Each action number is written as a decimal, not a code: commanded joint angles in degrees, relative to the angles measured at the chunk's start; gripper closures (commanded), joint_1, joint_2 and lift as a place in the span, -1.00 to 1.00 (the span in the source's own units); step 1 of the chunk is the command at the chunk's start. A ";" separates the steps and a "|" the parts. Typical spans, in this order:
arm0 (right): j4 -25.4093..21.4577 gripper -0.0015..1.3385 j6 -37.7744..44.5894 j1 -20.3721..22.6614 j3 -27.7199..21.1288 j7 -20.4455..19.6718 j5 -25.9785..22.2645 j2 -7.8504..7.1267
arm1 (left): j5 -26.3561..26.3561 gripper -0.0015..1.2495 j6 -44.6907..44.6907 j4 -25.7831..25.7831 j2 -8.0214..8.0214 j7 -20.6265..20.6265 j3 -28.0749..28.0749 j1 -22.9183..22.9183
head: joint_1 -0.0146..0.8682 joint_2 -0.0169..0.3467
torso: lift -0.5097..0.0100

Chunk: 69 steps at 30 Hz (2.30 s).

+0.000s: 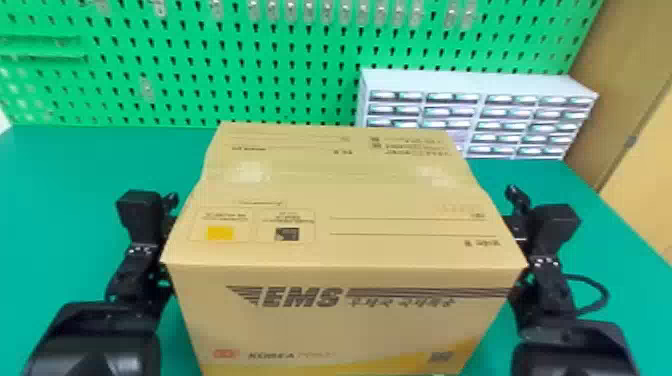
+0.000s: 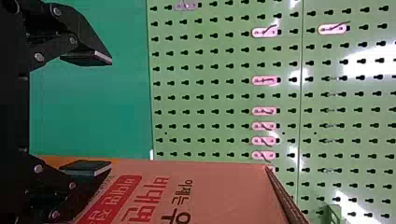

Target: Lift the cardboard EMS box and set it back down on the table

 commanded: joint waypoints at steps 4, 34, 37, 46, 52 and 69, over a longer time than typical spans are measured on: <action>-0.09 -0.24 0.14 -0.93 0.58 0.01 -0.01 -0.25 | 0.11 -0.26 0.00 -0.53 0.00 -0.29 -0.14 -0.96 | 0.57 -0.98 | 0.61; -2.46 -0.24 2.25 -7.35 0.93 -0.61 -1.68 -1.75 | -1.56 -0.26 0.52 -2.29 0.00 -0.82 0.57 -9.40 | 0.57 -0.98 | 0.61; -2.46 -0.24 2.25 -7.35 0.84 -0.70 -1.76 -1.75 | -1.56 -0.26 0.61 -2.29 0.00 -0.82 0.57 -9.31 | 0.57 -0.98 | 0.61; -2.46 -0.24 2.25 -7.26 0.76 -0.87 -1.76 -1.75 | -1.65 -0.26 0.70 -2.38 0.00 -0.82 0.74 -9.31 | 0.57 -0.98 | 0.61; -2.46 -0.24 2.42 -7.26 0.93 -0.87 -1.76 -1.75 | -1.65 -0.26 1.05 -2.38 0.00 -0.82 0.57 -9.13 | 0.57 -0.98 | 0.61; -2.64 -0.24 2.60 -7.17 0.84 -0.87 -1.59 -1.75 | -2.00 -0.26 1.23 -2.38 0.00 -0.82 0.48 -8.61 | 0.57 -0.98 | 0.61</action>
